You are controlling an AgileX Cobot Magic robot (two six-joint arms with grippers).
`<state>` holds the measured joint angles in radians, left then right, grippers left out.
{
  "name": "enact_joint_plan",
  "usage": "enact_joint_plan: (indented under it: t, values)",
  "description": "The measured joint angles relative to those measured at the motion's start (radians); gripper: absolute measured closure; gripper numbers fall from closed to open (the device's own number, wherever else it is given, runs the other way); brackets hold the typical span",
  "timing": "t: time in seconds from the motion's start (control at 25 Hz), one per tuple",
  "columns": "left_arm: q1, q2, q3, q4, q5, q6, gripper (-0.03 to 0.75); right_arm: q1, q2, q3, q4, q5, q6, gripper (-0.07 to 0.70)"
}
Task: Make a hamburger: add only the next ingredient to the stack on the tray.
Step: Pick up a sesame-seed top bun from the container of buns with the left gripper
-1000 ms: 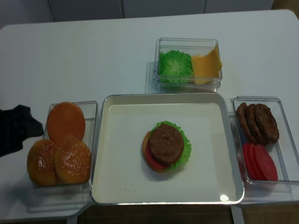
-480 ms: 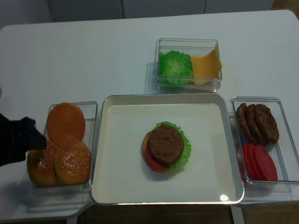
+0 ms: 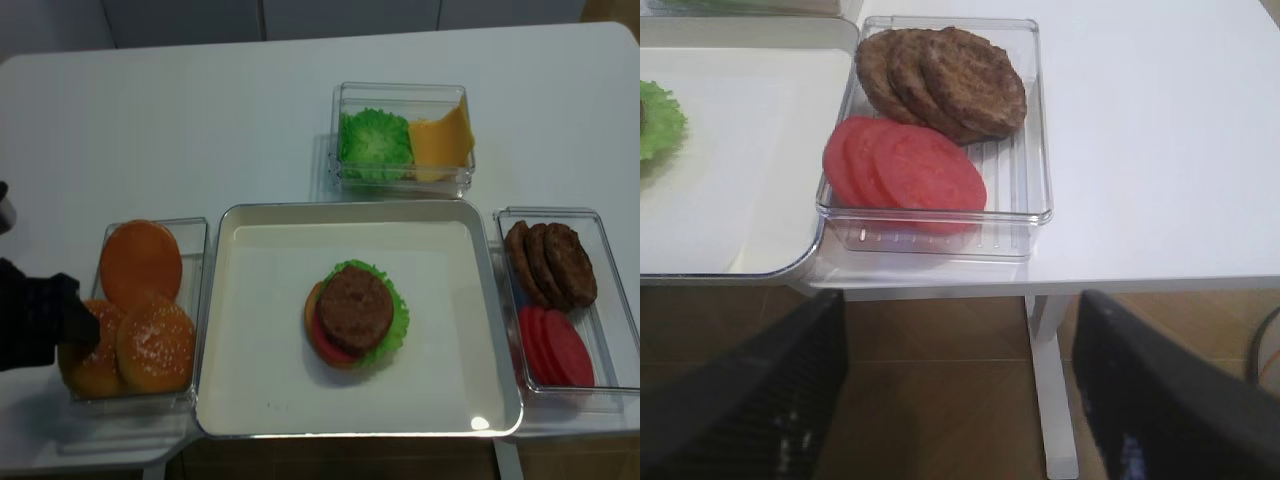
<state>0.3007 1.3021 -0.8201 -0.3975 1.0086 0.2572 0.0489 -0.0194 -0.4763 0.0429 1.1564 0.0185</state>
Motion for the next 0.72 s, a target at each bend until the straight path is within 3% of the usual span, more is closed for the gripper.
enact_joint_plan:
  t: [0.72]
  values:
    - [0.000,0.017,-0.005,-0.036,0.016,0.054,0.279,0.000,0.000,0.000,0.000,0.000,0.000,0.101]
